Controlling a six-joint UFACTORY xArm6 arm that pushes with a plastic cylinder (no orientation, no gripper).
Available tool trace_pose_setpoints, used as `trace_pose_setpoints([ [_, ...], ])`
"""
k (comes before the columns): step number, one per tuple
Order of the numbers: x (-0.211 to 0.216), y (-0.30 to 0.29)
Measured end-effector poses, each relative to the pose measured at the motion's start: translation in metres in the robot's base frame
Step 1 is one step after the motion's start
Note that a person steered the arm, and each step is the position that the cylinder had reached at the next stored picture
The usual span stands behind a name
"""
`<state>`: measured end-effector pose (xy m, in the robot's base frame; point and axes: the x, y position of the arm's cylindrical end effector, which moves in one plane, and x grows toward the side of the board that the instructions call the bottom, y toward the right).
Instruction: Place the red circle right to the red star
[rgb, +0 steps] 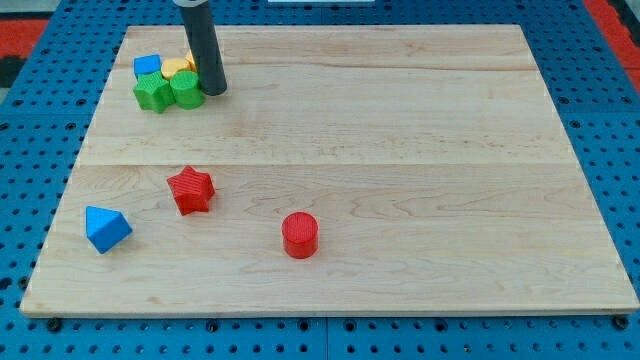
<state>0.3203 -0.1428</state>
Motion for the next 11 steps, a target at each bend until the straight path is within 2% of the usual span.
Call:
trace_pose_setpoints([
  [1,0.002,-0.006],
  [2,0.032,0.032],
  [4,0.128,0.161],
  [5,0.212,0.183],
  [6,0.244,0.168],
  [9,0.215,0.044],
  [11,0.165,0.047],
])
